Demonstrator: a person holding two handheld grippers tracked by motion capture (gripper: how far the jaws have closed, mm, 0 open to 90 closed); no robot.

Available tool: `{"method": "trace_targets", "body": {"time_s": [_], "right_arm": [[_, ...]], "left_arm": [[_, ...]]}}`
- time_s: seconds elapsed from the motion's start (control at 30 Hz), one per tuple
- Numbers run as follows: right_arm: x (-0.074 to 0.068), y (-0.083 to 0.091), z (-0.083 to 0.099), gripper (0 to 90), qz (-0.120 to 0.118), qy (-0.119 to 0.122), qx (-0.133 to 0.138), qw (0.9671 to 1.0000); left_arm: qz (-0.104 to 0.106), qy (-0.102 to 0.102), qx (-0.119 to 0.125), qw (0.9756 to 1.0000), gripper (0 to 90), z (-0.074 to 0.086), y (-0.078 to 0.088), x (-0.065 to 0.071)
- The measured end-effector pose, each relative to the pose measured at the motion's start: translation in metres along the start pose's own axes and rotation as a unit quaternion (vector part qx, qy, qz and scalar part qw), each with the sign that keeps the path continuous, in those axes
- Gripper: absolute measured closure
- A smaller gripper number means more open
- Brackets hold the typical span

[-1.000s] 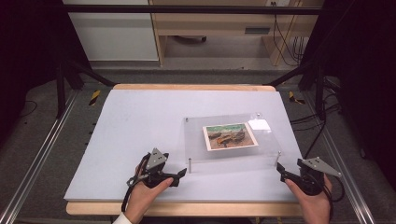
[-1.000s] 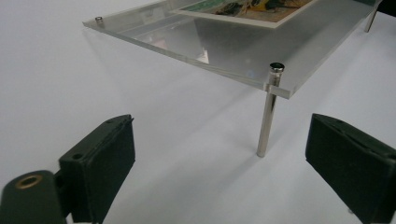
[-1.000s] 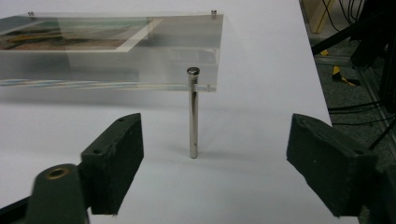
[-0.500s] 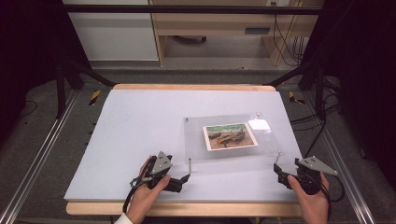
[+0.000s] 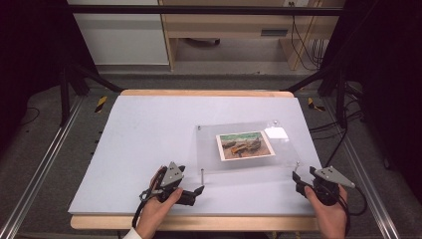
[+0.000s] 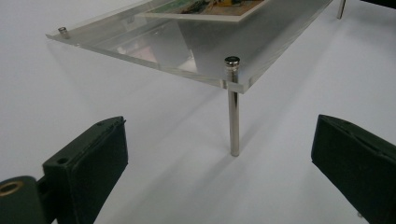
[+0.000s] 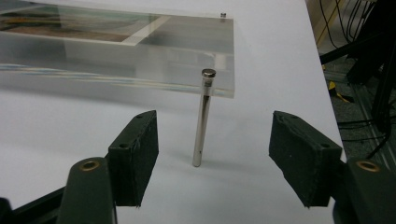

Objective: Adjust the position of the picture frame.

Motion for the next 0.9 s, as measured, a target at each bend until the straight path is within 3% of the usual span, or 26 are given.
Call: {"method": "trace_targets", "body": {"time_s": [0.17, 0.23, 0.33, 0.5, 0.53, 0.67, 0.9], "right_arm": [[0.007, -0.003, -0.002, 36.4, 0.011, -0.016, 0.007, 0.9998], [0.009, -0.006, -0.002, 39.4, 0.005, -0.023, 0.009, 0.9997], [0.005, -0.013, -0.001, 39.5, -0.021, -0.017, 0.001, 0.9996], [0.003, -0.018, -0.001, 46.9, -0.032, -0.017, -0.002, 0.9993], [0.005, -0.02, -0.003, 53.8, -0.036, -0.018, 0.002, 0.9992], [0.007, -0.026, -0.002, 61.6, -0.048, -0.026, 0.002, 0.9985], [0.006, -0.032, -0.005, 70.0, -0.069, -0.024, 0.012, 0.9972]], "left_arm": [[0.006, 0.004, 0.0, 1.0, 4.3, -0.002, 0.001, 0.001], [0.005, 0.005, 0.001, 1.0, 4.3, -0.003, 0.002, 0.001], [0.007, 0.009, 0.002, 0.9999, 4.6, -0.003, 0.002, 0.002], [0.006, 0.012, 0.005, 0.9999, 4.6, -0.004, 0.002, 0.003], [0.009, 0.016, 0.002, 0.9998, 4.6, -0.004, 0.002, 0.003], [0.011, 0.024, 0.003, 0.9997, 6.0, -0.005, 0.003, 0.003], [0.011, 0.032, 0.003, 0.9994, 11.0, -0.006, 0.003, 0.006]]}}
Point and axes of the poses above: each handheld gripper's, and its own axes: y roughly backward along the jaws, z roughly out of its underside, x roughly to its right, the point moved 9 cm from there along -y, roughly forward along the jaws, and after that the axes turned 15 degrees about -z, right-handed, at the moved point
